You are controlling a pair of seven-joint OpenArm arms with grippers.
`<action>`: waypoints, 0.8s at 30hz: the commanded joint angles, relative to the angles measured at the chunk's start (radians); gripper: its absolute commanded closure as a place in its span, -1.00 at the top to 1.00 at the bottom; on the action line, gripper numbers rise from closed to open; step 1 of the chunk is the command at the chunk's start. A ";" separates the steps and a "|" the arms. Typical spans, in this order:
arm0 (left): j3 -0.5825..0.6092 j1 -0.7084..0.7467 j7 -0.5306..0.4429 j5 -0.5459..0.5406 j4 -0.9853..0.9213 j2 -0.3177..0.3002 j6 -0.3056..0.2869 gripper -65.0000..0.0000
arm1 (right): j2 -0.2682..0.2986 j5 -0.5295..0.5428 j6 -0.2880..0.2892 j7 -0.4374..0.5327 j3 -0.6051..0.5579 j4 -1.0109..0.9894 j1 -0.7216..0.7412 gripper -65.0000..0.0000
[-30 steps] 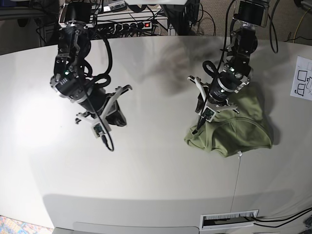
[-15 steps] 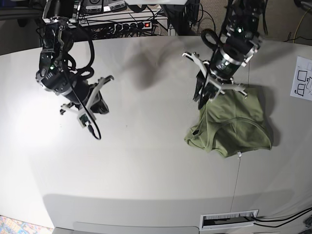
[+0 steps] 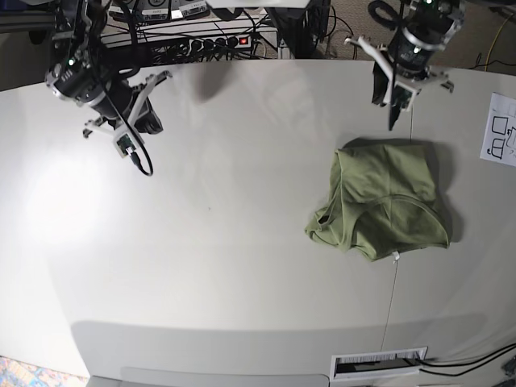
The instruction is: Fold the T-shirt properly
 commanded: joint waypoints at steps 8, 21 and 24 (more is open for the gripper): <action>-0.128 0.220 0.022 -0.164 0.020 -0.004 -0.004 -0.90 | 0.014 0.013 0.002 -0.001 0.061 0.068 -0.188 -1.00; -0.135 0.414 0.040 -0.225 -0.085 -0.004 -0.061 -0.97 | 0.014 -0.003 0.004 -0.016 0.061 0.077 -0.478 -1.00; -0.135 0.414 0.032 -0.268 -0.171 -0.005 -0.098 -0.97 | 0.014 -0.040 0.003 -0.010 0.061 0.076 -0.544 -1.00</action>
